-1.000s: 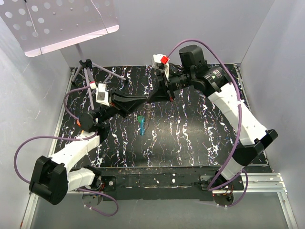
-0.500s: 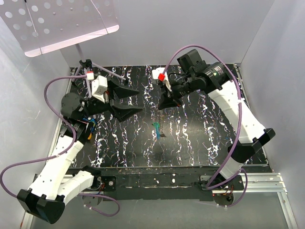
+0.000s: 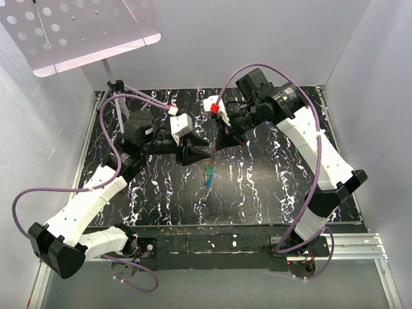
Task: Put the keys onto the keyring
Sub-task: Adjust the key on the keyring.
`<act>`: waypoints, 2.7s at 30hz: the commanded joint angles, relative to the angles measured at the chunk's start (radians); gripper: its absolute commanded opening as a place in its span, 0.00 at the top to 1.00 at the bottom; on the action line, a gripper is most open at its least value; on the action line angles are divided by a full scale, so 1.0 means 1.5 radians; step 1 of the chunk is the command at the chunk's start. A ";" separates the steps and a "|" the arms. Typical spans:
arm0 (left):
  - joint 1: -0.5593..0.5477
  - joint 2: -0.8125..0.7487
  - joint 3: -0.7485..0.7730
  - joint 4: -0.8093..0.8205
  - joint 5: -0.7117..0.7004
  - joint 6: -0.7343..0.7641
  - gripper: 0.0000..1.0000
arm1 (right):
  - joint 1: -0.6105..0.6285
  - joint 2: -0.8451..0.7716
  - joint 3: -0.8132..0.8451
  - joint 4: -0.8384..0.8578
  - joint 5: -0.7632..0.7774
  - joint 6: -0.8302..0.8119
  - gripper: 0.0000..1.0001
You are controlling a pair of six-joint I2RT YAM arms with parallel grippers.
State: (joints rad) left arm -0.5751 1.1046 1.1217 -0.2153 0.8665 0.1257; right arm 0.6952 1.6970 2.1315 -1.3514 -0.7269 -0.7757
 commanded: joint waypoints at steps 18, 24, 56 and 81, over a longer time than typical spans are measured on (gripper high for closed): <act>-0.054 0.026 0.047 -0.054 -0.112 0.093 0.79 | 0.003 -0.009 0.025 -0.013 -0.020 0.003 0.99; -0.054 0.018 0.040 -0.036 -0.107 0.080 0.80 | 0.003 -0.009 0.023 -0.011 -0.020 0.006 0.99; -0.048 -0.049 -0.030 0.090 -0.143 0.031 1.00 | 0.001 -0.027 0.030 0.019 -0.048 0.060 0.61; 0.088 -0.015 -0.295 1.171 -0.135 -0.584 1.00 | -0.094 -0.108 -0.057 0.474 -0.265 0.430 0.54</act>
State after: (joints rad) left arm -0.4469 1.0931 0.6258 1.2495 0.6434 -0.6746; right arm 0.5545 1.5341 2.0384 -0.7597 -1.1248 -0.1799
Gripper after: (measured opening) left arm 0.013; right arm 0.471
